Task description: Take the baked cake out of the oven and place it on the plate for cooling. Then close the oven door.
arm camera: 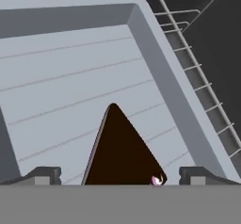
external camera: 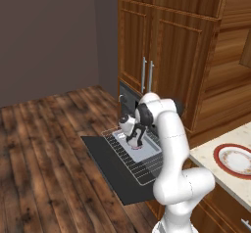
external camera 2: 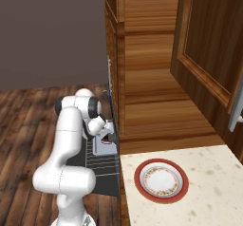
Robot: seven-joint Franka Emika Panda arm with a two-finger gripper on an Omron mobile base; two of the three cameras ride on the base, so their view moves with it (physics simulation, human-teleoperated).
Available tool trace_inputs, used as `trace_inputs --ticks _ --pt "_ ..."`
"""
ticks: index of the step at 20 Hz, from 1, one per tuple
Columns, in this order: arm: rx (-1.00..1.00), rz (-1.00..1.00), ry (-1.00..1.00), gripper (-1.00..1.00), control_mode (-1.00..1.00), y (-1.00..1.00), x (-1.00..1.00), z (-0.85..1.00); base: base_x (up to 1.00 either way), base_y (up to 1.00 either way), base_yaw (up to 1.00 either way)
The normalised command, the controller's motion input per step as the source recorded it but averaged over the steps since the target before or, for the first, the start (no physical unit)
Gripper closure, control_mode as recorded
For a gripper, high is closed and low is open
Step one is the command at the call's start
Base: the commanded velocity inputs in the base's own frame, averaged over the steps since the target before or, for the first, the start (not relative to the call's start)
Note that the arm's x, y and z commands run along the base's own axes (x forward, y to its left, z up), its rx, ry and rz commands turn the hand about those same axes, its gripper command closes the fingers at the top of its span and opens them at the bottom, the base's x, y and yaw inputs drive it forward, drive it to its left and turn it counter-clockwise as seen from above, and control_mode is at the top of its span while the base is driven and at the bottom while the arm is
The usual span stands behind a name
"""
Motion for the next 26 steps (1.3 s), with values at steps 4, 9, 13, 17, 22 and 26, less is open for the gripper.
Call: trace_inputs --ticks 4,9,13,17,22,26 --pt "0.0 0.0 0.02 -1.0 -1.0 -0.18 0.11 -0.22 0.0 0.0 0.0" --pt "0.0 0.0 0.01 -1.0 -1.0 -0.13 0.15 -0.17 0.0 0.0 0.0" --pt "0.0 0.0 0.02 -1.0 -1.0 -0.07 0.17 -0.19 0.0 0.0 0.0" --pt "0.01 0.0 0.04 -1.0 -1.0 0.0 0.16 -0.21 0.0 0.0 0.0" --pt "0.04 0.01 0.05 -1.0 -1.0 0.0 0.17 -0.17 0.0 0.0 0.0" --pt "0.04 0.01 0.09 -1.0 -1.0 0.0 0.09 -0.18 0.0 0.0 0.0"
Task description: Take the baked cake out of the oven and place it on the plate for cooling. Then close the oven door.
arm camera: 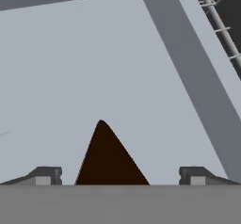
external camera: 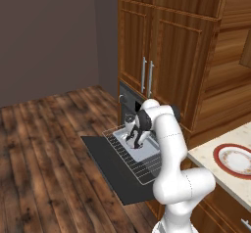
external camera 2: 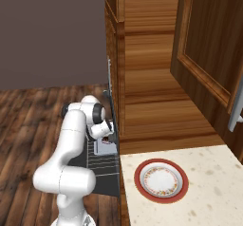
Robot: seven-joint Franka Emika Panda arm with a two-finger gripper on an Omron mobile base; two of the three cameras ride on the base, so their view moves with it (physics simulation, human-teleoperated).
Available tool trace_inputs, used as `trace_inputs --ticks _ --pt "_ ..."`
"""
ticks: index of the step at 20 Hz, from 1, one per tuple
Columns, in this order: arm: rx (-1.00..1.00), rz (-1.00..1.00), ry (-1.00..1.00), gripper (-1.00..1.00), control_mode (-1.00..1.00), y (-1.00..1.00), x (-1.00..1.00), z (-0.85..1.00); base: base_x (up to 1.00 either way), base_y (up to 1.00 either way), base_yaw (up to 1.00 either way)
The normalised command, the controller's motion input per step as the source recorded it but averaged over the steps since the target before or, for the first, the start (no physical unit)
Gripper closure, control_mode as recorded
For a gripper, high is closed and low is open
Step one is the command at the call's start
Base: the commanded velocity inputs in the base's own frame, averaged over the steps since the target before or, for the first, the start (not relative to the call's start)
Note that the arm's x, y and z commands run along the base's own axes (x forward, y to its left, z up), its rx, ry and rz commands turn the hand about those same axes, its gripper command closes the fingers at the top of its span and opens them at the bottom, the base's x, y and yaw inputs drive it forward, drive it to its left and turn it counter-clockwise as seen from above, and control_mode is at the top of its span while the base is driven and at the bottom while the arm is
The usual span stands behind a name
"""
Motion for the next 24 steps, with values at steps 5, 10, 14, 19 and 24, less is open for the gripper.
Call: trace_inputs --ticks 5,10,14,19,24 --pt "0.01 0.0 0.1 1.0 -1.0 0.0 -0.01 -0.2 0.0 0.0 0.0" --pt "0.0 0.0 0.09 1.0 -1.0 0.0 -0.11 -0.13 0.0 0.0 0.0" --pt "0.0 0.0 0.02 1.0 -1.0 0.0 -0.39 -0.03 0.0 0.0 0.0" --pt "0.0 0.0 0.0 1.0 -1.0 0.0 -0.51 0.0 0.0 0.0 0.0" --pt "0.02 0.0 0.0 1.0 -1.0 0.03 -0.33 0.13 0.0 0.0 0.0"
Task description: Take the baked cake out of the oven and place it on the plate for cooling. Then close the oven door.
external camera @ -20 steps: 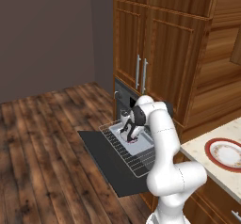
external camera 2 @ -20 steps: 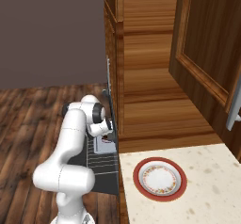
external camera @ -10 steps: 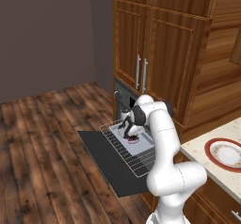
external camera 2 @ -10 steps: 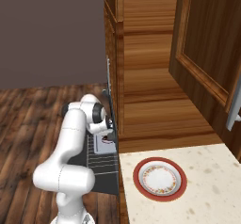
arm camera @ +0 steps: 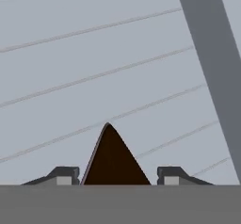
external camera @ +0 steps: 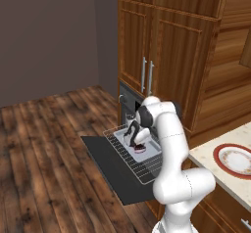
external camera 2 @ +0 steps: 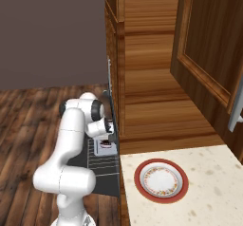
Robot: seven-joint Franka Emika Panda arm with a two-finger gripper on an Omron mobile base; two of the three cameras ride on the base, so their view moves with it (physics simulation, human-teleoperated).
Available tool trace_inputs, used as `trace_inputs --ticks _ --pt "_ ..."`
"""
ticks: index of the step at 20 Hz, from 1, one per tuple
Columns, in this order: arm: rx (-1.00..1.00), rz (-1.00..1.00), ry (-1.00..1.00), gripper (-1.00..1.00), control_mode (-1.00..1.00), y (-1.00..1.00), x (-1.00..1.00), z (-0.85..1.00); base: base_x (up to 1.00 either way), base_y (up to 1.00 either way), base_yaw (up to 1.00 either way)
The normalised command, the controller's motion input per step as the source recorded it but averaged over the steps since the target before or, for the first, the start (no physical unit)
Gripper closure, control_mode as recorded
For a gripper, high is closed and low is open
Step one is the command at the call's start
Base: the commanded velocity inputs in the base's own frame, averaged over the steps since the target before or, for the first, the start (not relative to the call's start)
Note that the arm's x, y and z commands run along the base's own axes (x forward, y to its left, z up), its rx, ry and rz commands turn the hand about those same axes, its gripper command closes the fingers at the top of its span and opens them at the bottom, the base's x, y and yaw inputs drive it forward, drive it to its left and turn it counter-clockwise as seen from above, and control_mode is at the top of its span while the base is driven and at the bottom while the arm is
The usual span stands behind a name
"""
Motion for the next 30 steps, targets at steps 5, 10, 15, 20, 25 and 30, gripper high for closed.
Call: trace_inputs --ticks 5,10,15,20,25,30 --pt "0.06 0.0 -0.06 1.0 -1.0 0.1 -0.04 0.56 0.0 0.0 0.0" --pt "0.09 0.03 -0.09 1.0 -1.0 0.14 -0.1 0.76 0.0 0.0 0.0" --pt "0.08 0.04 -0.11 1.0 -1.0 0.27 -0.25 0.87 0.0 0.0 0.0" --pt "0.04 0.03 -0.1 1.0 -1.0 0.08 -0.64 0.76 0.0 0.0 0.0" --pt "0.0 0.0 -0.1 1.0 -1.0 0.0 -0.96 0.64 0.0 0.0 0.0" --pt "0.0 0.0 -0.09 1.0 -1.0 0.0 -1.0 0.66 0.0 0.0 0.0"
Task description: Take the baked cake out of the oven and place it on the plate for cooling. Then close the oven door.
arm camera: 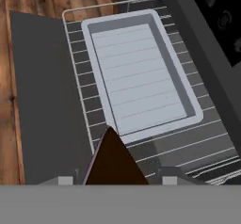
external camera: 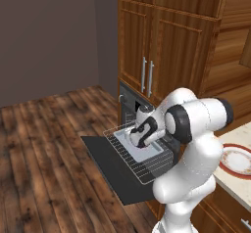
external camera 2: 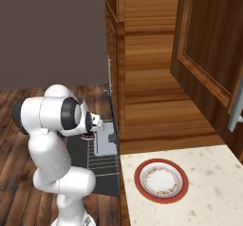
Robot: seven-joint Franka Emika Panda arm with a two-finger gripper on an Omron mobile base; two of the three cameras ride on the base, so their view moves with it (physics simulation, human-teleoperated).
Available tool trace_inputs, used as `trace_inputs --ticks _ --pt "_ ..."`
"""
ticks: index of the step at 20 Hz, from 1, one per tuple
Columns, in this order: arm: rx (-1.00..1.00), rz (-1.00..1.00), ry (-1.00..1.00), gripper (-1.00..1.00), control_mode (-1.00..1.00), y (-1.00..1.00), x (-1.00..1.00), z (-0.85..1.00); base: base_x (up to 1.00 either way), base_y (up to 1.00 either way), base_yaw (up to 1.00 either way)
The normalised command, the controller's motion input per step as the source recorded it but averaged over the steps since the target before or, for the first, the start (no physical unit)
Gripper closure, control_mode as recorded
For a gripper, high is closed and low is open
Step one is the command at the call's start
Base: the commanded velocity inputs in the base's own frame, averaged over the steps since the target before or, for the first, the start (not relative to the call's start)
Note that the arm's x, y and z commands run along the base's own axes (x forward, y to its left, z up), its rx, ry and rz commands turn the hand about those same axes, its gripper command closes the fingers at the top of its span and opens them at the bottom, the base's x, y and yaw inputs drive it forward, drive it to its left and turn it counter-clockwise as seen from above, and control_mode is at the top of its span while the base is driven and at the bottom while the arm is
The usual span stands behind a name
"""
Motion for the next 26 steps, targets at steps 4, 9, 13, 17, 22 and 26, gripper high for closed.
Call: trace_inputs --ticks 4,9,13,17,22,26 --pt "0.0 0.0 -0.04 1.0 -1.0 -0.06 -0.96 0.73 0.0 0.0 0.0" --pt "0.0 0.0 0.0 1.0 -1.0 -0.15 -0.63 0.7 0.0 0.0 0.0" --pt "0.0 0.0 0.05 1.0 -1.0 -0.25 -0.09 0.58 0.0 0.0 0.0" --pt "0.0 0.0 0.11 1.0 -1.0 -0.35 0.0 0.49 0.0 0.0 0.0" --pt "-0.05 0.0 0.11 1.0 -1.0 -0.48 0.0 0.27 0.0 0.0 0.0" --pt "-0.07 0.0 0.11 1.0 -1.0 -0.58 0.0 0.14 0.0 0.0 0.0"
